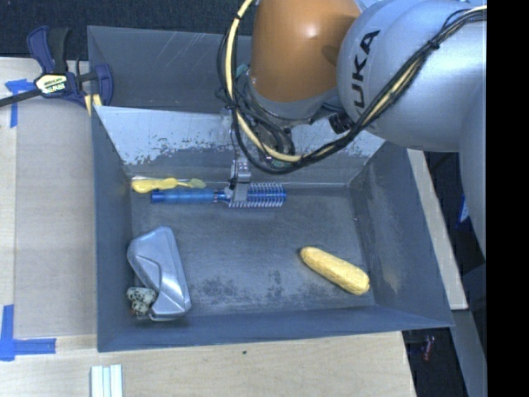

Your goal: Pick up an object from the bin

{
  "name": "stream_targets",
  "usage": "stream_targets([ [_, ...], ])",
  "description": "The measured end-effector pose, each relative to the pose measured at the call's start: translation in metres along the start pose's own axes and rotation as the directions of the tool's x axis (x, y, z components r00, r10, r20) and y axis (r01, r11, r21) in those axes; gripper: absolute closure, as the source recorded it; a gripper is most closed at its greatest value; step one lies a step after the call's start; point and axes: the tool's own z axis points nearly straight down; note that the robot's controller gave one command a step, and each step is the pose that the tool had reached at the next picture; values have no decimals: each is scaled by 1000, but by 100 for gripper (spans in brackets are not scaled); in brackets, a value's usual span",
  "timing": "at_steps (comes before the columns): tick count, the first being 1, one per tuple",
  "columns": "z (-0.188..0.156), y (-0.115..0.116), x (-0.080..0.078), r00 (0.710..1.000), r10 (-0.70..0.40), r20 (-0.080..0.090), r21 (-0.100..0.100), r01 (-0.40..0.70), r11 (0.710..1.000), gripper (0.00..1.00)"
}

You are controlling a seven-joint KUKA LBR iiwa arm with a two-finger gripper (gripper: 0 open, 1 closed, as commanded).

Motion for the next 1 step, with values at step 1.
stream_targets([
  [1, -5, -1, -2, 1000, 3, 8, -1, -3, 1000, 0],
])
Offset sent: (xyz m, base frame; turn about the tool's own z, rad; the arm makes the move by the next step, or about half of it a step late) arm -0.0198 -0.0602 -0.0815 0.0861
